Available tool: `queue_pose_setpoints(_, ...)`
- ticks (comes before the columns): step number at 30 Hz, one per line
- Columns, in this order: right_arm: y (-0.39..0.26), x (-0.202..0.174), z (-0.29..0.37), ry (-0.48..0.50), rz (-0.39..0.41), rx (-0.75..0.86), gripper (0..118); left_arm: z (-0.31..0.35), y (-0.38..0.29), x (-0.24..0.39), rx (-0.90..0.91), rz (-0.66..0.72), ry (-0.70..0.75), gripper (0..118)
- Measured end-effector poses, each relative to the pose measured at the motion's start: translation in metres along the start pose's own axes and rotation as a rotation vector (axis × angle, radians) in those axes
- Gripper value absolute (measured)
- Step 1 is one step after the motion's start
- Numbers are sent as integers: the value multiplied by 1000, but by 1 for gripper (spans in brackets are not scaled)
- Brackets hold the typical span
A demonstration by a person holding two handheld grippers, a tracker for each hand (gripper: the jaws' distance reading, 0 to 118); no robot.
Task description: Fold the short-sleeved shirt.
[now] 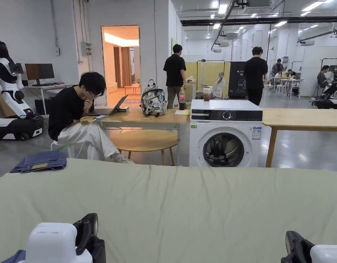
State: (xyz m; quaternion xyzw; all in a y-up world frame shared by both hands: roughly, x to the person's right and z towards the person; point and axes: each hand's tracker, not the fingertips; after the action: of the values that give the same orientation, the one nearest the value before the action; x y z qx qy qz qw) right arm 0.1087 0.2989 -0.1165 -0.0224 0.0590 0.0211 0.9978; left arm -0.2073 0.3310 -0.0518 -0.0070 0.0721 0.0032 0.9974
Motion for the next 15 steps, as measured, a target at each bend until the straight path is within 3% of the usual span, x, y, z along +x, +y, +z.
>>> queue_pose_setpoints(15,-1,6,1,-20,-23,-5,0,1,-2,-1,3,2,-5,0)
